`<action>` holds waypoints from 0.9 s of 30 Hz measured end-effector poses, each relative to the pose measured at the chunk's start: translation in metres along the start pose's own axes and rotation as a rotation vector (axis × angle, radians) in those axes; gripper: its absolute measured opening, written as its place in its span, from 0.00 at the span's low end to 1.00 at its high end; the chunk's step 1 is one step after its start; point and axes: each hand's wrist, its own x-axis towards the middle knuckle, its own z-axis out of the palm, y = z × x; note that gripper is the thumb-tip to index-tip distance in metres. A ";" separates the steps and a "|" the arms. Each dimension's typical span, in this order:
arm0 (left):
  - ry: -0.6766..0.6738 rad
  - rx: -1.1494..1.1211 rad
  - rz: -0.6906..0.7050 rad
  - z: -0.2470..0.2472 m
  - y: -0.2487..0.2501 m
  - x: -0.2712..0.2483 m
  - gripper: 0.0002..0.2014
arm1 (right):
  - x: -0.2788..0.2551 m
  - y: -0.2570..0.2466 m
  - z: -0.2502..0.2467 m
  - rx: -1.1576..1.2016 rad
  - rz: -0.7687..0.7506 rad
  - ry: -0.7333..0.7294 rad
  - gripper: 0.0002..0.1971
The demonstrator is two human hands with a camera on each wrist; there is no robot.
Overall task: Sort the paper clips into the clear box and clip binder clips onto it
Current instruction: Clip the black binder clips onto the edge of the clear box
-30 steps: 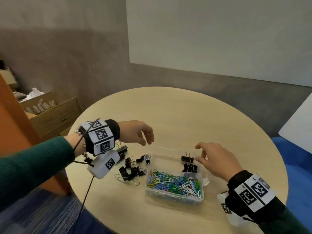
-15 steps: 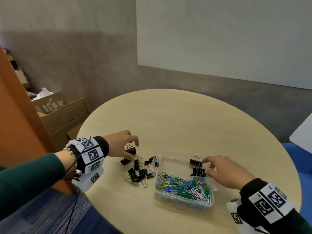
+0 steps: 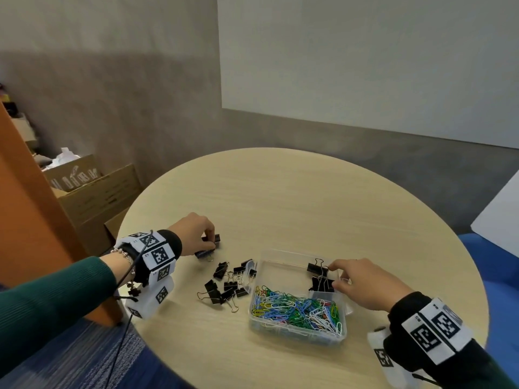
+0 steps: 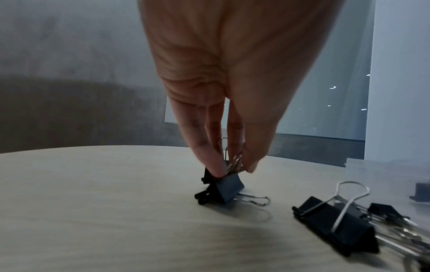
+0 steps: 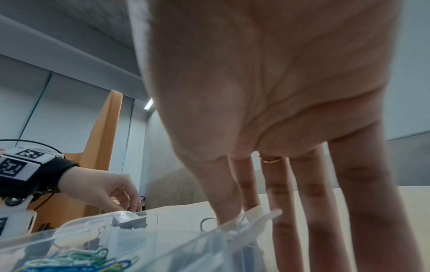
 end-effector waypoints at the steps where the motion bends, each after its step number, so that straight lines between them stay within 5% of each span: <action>1: 0.007 -0.007 -0.009 -0.001 -0.001 0.001 0.08 | 0.000 0.000 0.000 0.003 -0.001 -0.001 0.21; 18: -0.005 -0.246 -0.058 -0.022 -0.018 0.015 0.04 | 0.000 -0.001 -0.001 0.029 -0.038 -0.014 0.20; 23: 0.035 -0.305 0.152 -0.049 0.019 0.009 0.06 | 0.001 -0.001 -0.001 0.014 -0.042 0.004 0.21; 27: -0.067 -0.333 0.414 -0.052 0.069 -0.001 0.06 | -0.002 -0.004 -0.007 0.001 -0.097 0.238 0.22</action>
